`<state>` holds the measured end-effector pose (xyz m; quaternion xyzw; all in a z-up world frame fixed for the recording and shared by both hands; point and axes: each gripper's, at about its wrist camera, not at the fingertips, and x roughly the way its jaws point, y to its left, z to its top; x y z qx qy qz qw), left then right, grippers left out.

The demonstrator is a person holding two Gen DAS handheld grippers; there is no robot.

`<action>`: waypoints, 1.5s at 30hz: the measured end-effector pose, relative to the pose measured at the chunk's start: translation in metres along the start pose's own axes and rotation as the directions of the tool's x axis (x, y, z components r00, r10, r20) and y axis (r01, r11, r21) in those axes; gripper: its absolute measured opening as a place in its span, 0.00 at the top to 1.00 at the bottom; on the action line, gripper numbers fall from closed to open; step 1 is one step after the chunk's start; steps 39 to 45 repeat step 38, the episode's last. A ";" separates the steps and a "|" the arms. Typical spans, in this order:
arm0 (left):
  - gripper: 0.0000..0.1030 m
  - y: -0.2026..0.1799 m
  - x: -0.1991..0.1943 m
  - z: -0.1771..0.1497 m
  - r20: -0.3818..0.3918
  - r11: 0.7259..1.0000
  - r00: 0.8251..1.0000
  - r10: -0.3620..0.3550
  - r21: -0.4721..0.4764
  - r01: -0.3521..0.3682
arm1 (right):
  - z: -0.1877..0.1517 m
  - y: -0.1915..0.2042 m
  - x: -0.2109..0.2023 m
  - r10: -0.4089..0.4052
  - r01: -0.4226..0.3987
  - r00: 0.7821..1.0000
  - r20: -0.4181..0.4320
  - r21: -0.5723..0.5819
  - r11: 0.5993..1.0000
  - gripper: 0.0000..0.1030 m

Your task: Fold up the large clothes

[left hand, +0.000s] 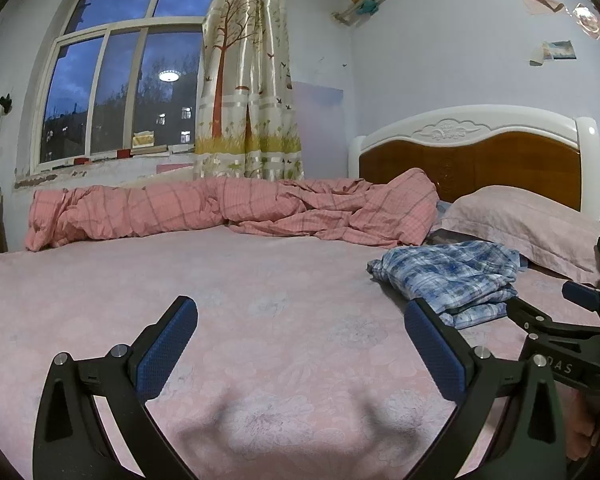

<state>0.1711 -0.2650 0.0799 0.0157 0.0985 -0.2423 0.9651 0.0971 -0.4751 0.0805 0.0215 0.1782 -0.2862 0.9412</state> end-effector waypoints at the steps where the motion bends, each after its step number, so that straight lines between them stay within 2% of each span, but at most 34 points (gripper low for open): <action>1: 0.00 0.001 0.000 0.000 -0.004 1.000 1.000 0.000 -0.003 0.000 | 0.000 0.000 0.000 0.001 -0.001 1.000 -0.002 -0.003 1.000 0.10; 45: 0.00 0.012 -0.006 -0.001 -0.007 1.000 1.000 -0.012 0.018 0.012 | -0.006 0.004 -0.003 -0.011 0.011 1.000 -0.011 -0.002 1.000 0.10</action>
